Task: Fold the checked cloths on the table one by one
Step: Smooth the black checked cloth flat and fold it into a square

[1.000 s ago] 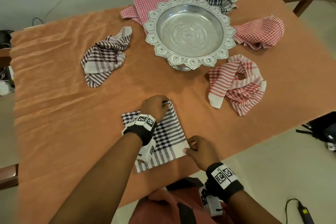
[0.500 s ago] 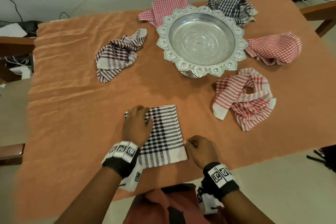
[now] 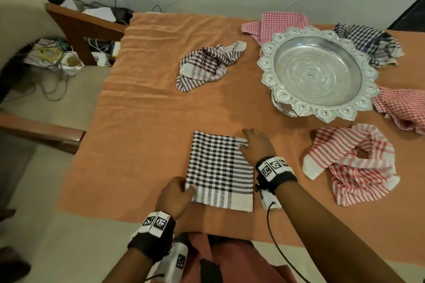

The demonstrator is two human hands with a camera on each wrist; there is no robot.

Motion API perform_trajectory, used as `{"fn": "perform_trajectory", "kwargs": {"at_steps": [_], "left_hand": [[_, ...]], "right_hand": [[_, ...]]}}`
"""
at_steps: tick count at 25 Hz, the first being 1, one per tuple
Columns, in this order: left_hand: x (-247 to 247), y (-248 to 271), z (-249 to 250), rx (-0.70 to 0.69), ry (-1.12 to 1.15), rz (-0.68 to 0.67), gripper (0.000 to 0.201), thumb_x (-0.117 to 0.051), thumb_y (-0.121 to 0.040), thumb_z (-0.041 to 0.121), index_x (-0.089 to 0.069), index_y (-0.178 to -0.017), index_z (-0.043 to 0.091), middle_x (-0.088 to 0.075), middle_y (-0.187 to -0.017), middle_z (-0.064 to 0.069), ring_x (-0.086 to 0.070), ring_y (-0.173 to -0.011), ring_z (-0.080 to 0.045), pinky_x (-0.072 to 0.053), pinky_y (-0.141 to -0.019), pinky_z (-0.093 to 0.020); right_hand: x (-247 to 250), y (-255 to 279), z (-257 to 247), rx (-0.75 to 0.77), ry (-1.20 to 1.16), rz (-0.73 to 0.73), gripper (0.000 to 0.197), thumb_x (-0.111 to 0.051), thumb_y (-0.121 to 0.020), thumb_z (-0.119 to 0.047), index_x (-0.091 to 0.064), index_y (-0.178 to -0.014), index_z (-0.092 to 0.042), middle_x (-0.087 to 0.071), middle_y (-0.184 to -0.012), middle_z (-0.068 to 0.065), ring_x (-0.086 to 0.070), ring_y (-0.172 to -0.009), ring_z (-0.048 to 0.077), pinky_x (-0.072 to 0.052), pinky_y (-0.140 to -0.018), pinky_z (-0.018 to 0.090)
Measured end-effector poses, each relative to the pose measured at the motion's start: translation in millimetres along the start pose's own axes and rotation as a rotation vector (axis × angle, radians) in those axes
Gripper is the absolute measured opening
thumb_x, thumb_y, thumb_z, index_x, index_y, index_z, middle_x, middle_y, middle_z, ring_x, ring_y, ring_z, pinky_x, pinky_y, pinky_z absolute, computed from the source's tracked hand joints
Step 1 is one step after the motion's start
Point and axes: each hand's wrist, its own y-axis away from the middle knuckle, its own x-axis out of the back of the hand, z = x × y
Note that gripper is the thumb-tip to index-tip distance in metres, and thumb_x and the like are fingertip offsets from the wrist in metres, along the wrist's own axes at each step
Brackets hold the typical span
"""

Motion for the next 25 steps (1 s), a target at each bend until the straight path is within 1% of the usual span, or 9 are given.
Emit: {"fn": "perform_trajectory", "kwargs": {"at_steps": [3,5,7,9,12,15,17,22,25], "left_hand": [[0.2,-2.0,-2.2,0.001,0.008,-0.018,0.018,-0.062,-0.088,0.03,-0.063,-0.079,0.014,-0.066,-0.075,-0.002,-0.062,-0.071,-0.022,-0.049,-0.065,-0.035],[4.6,-0.7,-0.3,-0.008,0.053,0.002,0.016,-0.06,-0.09,0.028,-0.064,-0.088,0.013,-0.067,-0.081,-0.002,-0.063,-0.074,-0.021,-0.052,-0.071,-0.04],[14.5,-0.7,7.3,-0.012,0.102,0.032,0.014,-0.057,-0.093,0.026,-0.06,-0.1,0.014,-0.064,-0.088,0.002,-0.06,-0.076,-0.017,-0.05,-0.069,-0.036],[31.1,-8.1,17.4,-0.031,0.107,0.102,0.022,-0.056,-0.094,0.025,-0.055,-0.113,0.014,-0.061,-0.09,0.001,-0.057,-0.071,-0.016,-0.043,-0.061,-0.03],[54.1,-30.3,37.9,-0.119,0.116,0.194,0.032,-0.057,-0.095,0.024,-0.049,-0.125,0.014,-0.059,-0.093,-0.001,-0.055,-0.068,-0.02,-0.04,-0.056,-0.028],[62.9,-51.9,61.9,-0.209,0.156,0.163,0.045,-0.056,-0.096,0.024,-0.04,-0.137,0.019,-0.051,-0.112,-0.002,-0.054,-0.09,-0.02,-0.043,-0.072,-0.031],[58.6,-62.7,70.6,-0.241,0.104,0.139,0.049,-0.055,-0.097,0.024,-0.036,-0.141,0.019,-0.049,-0.127,-0.007,-0.055,-0.105,-0.025,-0.047,-0.083,-0.036],[28.7,-59.4,49.7,-0.387,-0.188,0.128,0.045,-0.053,-0.095,0.022,-0.042,-0.139,0.016,-0.038,-0.145,-0.007,-0.047,-0.125,-0.026,-0.042,-0.1,-0.035],[12.2,-51.2,39.3,-0.471,-0.331,0.133,0.045,-0.053,-0.094,0.023,-0.046,-0.138,0.017,-0.035,-0.151,-0.006,-0.037,-0.136,-0.026,-0.034,-0.109,-0.047]], "right_hand": [[9.6,-7.7,-3.0,-0.032,-0.016,-0.055,0.038,-0.055,-0.086,-0.021,-0.057,-0.122,-0.009,-0.061,-0.121,0.013,-0.054,-0.112,0.033,-0.046,-0.09,0.035],[12.4,-7.1,-1.9,-0.089,-0.099,-0.12,0.014,-0.057,-0.083,-0.019,-0.064,-0.09,-0.009,-0.065,-0.091,0.012,-0.062,-0.088,0.031,-0.044,-0.063,0.028],[14.7,1.8,2.4,-0.156,-0.179,-0.193,0.025,-0.06,-0.08,-0.018,-0.049,-0.059,-0.012,-0.049,-0.059,0.006,-0.053,-0.058,0.023,-0.03,-0.048,0.025],[18.9,23.5,4.1,-0.211,-0.338,-0.239,0.037,-0.064,-0.08,-0.017,-0.04,-0.052,-0.015,-0.04,-0.05,0.0,-0.042,-0.046,0.015,-0.027,-0.046,0.024],[8.9,74.3,5.2,-0.212,-0.593,-0.254,0.026,-0.066,-0.084,-0.014,-0.055,-0.061,-0.011,-0.059,-0.056,0.003,-0.053,-0.044,0.008,-0.039,-0.043,0.021],[-19.1,112.1,-1.9,-0.287,-0.702,-0.406,0.014,-0.065,-0.087,-0.02,-0.063,-0.085,-0.007,-0.069,-0.07,0.012,-0.062,-0.052,0.018,-0.045,-0.043,0.024],[-36.1,117.0,-0.2,-0.375,-0.697,-0.418,0.017,-0.065,-0.089,-0.026,-0.061,-0.087,-0.009,-0.069,-0.07,0.01,-0.062,-0.054,0.019,-0.046,-0.042,0.024],[-39.8,112.3,18.2,-0.466,-0.587,-0.072,0.011,-0.065,-0.087,-0.027,-0.065,-0.081,-0.018,-0.07,-0.087,0.004,-0.062,-0.073,0.017,-0.051,-0.071,0.033],[-32.8,110.1,9.2,-0.408,-0.562,0.077,0.032,-0.063,-0.088,-0.033,-0.063,-0.115,-0.015,-0.066,-0.118,0.005,-0.061,-0.104,0.02,-0.047,-0.089,0.031]]}}
